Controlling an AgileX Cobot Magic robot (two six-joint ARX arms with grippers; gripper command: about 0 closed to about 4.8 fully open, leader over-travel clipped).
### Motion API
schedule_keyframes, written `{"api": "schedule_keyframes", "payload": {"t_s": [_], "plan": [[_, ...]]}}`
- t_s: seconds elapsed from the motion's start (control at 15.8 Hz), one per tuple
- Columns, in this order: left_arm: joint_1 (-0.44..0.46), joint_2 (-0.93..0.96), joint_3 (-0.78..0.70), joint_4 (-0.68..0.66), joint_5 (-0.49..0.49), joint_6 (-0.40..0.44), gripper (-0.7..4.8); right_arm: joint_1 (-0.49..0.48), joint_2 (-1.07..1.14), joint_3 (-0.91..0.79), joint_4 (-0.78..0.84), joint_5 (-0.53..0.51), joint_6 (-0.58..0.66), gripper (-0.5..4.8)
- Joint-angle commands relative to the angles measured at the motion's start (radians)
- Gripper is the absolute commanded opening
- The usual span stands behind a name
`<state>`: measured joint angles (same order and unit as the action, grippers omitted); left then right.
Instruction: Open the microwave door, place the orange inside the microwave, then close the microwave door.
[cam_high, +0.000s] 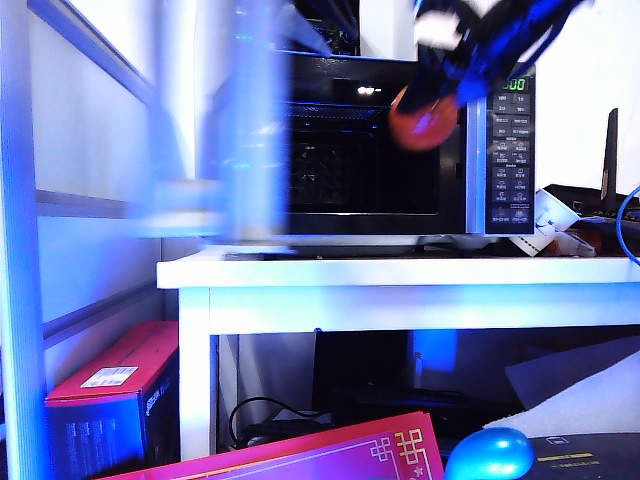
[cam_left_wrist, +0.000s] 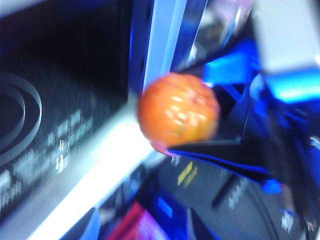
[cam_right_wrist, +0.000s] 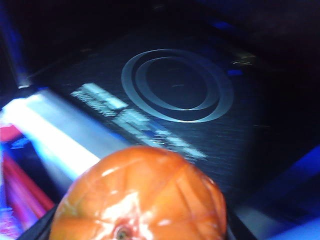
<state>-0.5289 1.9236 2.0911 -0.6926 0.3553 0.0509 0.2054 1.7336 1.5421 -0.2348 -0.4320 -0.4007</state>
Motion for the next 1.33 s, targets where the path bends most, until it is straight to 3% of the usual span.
{"api": "schedule_keyframes", "payload": {"t_s": [0.06,0.19,0.32,0.38,1.33], "plan": [[0.002,-0.011,0.001,-0.033,-0.003,0.028,2.38,0.002,0.05,0.005,0.056,-0.098,0.029,3.18],[0.002,-0.012,0.001,-0.034,-0.003,0.028,2.47,0.002,0.053,0.005,0.093,-0.035,0.126,3.18],[0.002,-0.012,0.001,-0.031,-0.003,0.027,2.64,0.003,0.058,0.004,0.228,0.058,0.248,3.18],[0.002,-0.012,0.001,-0.031,-0.003,0.027,2.82,0.003,0.066,0.004,0.277,0.074,0.252,3.18],[0.002,-0.012,0.001,-0.033,-0.004,0.028,2.82,0.108,0.377,0.003,0.845,0.215,0.316,3.13]]}}
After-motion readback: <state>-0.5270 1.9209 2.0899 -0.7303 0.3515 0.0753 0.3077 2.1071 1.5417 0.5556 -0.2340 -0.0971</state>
